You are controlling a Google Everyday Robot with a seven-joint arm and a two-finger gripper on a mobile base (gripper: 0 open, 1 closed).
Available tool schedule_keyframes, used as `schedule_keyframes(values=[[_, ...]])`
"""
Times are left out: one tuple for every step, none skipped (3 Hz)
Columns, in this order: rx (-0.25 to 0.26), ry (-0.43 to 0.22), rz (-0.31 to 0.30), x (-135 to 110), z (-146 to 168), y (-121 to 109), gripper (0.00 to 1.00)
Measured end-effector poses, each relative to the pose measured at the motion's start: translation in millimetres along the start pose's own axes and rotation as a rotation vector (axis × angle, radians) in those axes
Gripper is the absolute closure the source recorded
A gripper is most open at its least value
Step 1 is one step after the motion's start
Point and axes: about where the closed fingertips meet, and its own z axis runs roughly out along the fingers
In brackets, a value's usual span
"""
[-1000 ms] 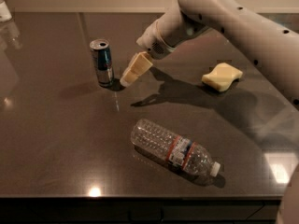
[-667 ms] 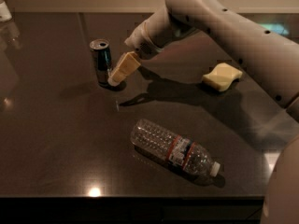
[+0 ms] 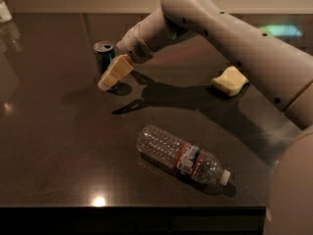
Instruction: Pick redbull can
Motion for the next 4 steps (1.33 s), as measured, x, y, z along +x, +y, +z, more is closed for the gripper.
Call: schedule_keyframes(values=[[-0.019,-0.034,0.007,-7,6,6,0.25],[-0.029,-0.056,0.008,-12,7,7,0.48],[-0.043,-0.081,0.003,-19,3,11,0.72],[-0.065,-0.096,-0.004,-32,-11,20,0.95]])
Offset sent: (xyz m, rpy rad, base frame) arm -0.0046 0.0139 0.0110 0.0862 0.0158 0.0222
